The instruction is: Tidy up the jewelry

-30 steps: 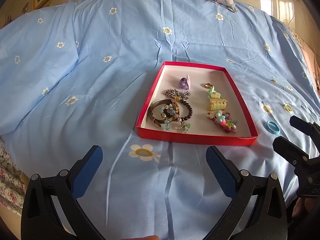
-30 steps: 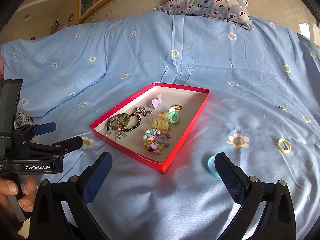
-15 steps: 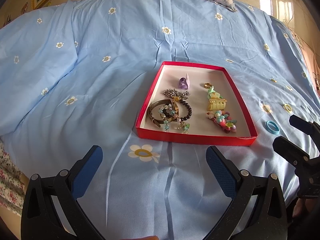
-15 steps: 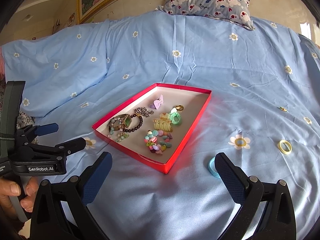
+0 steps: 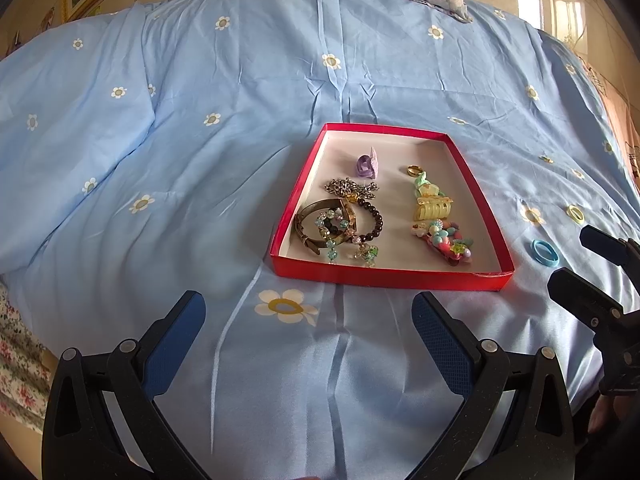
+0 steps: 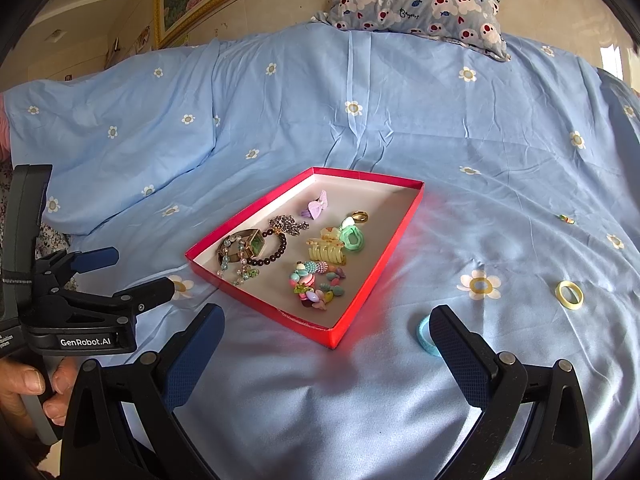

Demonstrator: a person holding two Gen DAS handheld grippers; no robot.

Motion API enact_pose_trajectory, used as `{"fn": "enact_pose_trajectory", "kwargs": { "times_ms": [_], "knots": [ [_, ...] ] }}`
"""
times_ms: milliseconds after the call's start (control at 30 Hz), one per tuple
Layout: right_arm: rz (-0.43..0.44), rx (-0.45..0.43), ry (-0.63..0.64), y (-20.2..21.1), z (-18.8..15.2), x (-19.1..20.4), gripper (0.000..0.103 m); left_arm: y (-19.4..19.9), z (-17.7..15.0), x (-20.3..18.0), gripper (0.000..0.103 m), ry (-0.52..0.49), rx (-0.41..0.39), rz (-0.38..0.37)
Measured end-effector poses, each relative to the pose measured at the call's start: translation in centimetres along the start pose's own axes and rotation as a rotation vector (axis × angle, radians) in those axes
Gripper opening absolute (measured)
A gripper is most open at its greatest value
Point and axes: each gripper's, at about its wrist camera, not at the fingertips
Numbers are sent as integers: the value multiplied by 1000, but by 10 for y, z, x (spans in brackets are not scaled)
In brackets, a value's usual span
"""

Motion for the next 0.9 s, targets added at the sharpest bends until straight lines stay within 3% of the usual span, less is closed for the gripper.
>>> {"fn": "enact_pose_trajectory", "kwargs": {
  "times_ms": [900],
  "knots": [
    [8,14,6,1,6,1,103,-4,1,-1,103,0,8,-16]
  ]
}}
Point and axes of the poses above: each gripper's, at about its wrist camera, not at the fingertips, and y roughly against the way its jaws point, x to its left, z to its top, and after that the axes turned 15 degrees about x, right-handed
